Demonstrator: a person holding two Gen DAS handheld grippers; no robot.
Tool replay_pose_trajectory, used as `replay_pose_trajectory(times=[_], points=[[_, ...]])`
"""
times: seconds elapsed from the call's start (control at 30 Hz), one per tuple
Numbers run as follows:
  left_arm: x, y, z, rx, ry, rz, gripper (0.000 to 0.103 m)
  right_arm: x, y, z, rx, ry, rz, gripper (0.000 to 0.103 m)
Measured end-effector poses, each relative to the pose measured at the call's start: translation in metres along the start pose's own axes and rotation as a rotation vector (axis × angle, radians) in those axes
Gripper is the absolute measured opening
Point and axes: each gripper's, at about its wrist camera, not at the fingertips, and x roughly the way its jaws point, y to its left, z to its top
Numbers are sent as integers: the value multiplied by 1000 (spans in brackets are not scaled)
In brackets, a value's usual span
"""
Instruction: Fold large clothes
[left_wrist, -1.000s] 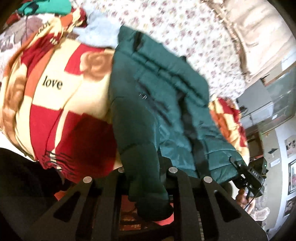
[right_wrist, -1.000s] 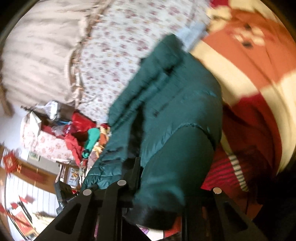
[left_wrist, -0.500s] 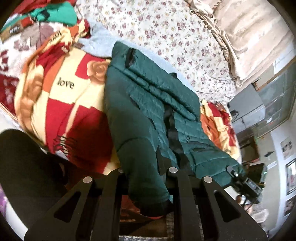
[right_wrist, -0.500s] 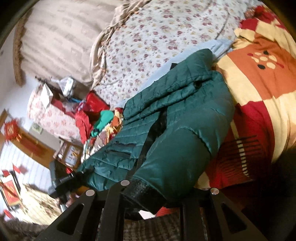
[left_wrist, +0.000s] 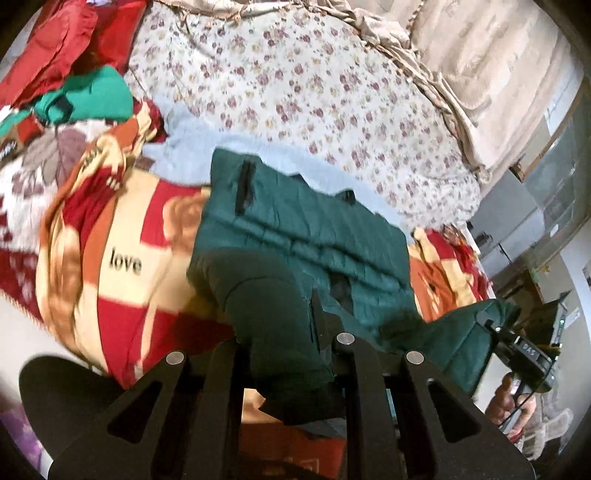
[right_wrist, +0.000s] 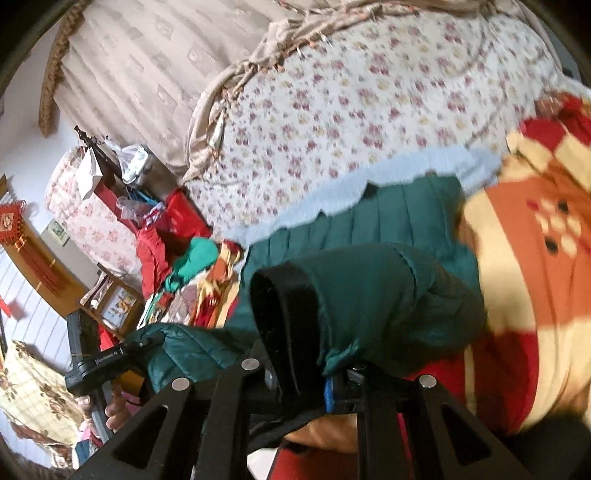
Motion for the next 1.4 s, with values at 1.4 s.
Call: replay_pose_trajectory(times=[1.4], points=[[239, 47, 205, -188, 154, 42, 33, 229, -146, 162, 184, 99, -337, 33]])
